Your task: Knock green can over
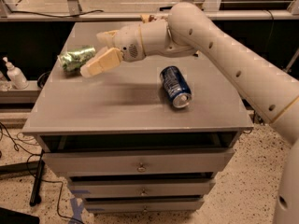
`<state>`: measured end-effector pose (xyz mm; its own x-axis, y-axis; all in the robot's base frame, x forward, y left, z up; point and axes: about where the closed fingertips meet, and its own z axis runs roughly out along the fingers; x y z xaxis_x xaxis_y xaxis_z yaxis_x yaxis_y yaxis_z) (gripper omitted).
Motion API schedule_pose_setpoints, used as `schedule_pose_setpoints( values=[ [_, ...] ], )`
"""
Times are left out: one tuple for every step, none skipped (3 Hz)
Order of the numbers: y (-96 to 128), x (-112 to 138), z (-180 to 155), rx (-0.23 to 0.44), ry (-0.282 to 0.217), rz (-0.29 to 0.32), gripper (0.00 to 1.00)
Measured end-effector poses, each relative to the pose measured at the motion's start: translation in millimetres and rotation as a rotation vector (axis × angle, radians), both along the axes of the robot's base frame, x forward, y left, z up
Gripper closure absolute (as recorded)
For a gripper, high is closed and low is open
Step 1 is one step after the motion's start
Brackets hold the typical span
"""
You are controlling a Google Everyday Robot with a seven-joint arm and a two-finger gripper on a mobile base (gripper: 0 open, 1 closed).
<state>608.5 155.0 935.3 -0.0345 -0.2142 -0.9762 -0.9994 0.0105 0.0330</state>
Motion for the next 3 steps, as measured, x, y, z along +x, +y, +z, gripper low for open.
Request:
schedule_pose_setpoints(
  values=[
    [3,-29,5,-0.001,0.013,0.037,0.00],
    [-7,-33,5,-0.011,-0.001,0.009,0.00],
    [-28,-22,8,-0.022,-0.038,-0.063,0.00]
  ],
)
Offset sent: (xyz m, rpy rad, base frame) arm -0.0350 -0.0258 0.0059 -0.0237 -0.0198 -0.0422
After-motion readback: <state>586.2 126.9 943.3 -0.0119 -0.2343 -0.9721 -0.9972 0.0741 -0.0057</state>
